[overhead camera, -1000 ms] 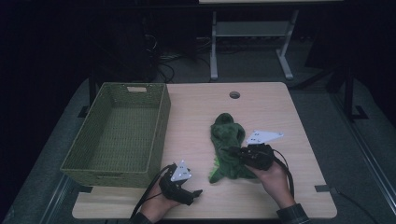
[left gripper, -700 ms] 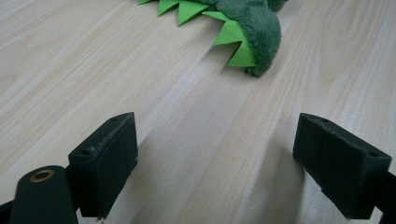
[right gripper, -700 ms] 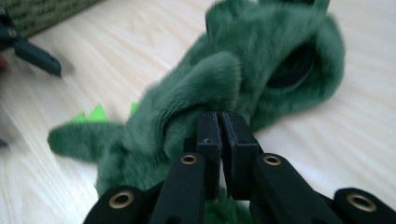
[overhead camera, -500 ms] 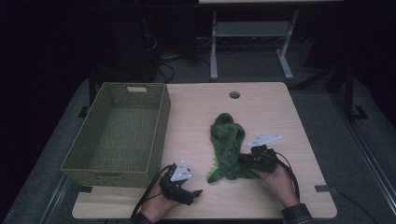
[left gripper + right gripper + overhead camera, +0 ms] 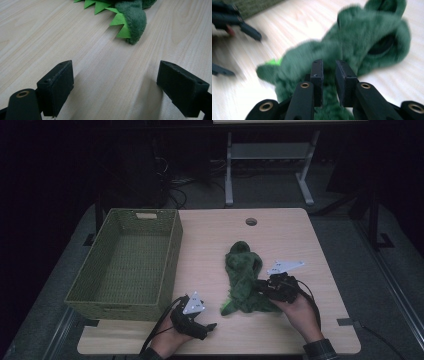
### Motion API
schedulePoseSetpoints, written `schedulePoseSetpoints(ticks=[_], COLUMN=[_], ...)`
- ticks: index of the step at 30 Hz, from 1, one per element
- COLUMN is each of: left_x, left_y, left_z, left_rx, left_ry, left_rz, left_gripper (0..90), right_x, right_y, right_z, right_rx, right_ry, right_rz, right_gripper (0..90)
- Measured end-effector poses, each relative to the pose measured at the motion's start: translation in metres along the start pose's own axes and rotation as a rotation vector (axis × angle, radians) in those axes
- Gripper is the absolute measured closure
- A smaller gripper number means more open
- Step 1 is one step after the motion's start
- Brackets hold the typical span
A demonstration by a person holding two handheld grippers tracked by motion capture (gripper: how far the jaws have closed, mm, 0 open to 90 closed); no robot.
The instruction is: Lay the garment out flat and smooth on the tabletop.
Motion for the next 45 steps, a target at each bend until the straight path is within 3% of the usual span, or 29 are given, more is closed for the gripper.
schedulePoseSetpoints(ticks=[3, 5, 12, 22, 27, 30, 33, 38, 45], left_x=[0.000, 0.000, 0.000, 0.000, 0.000, 0.000, 0.000, 0.000, 0.000], left_y=[0.000, 0.000, 0.000, 0.000, 0.000, 0.000, 0.000, 0.000, 0.000], left_z=[0.000, 0.000, 0.000, 0.000, 0.000, 0.000, 0.000, 0.000, 0.000], left_rx=[0.000, -0.003, -0.002, -0.002, -0.003, -0.002, -0.001, -0.001, -0.002], left_ry=[0.001, 0.000, -0.002, -0.002, -0.002, -0.001, -0.001, -0.001, 0.001], left_rz=[-0.001, -0.005, 0.000, 0.000, -0.001, 0.001, 0.002, 0.002, -0.002], left_gripper=[13.3, 13.3, 13.3, 13.3, 13.3, 13.3, 13.3, 13.3, 13.3], right_x=[-0.004, -0.006, -0.004, -0.008, -0.005, -0.003, -0.005, -0.003, 0.011], right_y=[0.010, 0.015, 0.004, -0.006, -0.005, -0.005, -0.004, 0.003, -0.010], right_z=[0.001, -0.009, -0.040, -0.056, -0.061, -0.062, -0.059, -0.028, -0.002], right_rx=[0.030, 0.025, -0.117, -0.211, -0.210, -0.206, -0.187, -0.064, -0.035], right_ry=[0.009, 0.001, -0.022, 0.009, -0.013, -0.007, -0.017, 0.023, 0.000], right_rz=[0.028, 0.039, 0.060, 0.070, 0.060, 0.019, 0.041, 0.021, -0.010], right_gripper=[78.8, 81.0, 88.0, 90.0, 90.0, 90.0, 87.6, 76.1, 72.0])
Point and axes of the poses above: each handheld gripper's, and its own axes: z roughly backward along the jaws, y roughly out of its top, x roughly to its right, the point moved 2 cm from there along -z, roughly forward along the jaws, and after that the axes turned 8 degrees about -z, right-handed, at the moved point
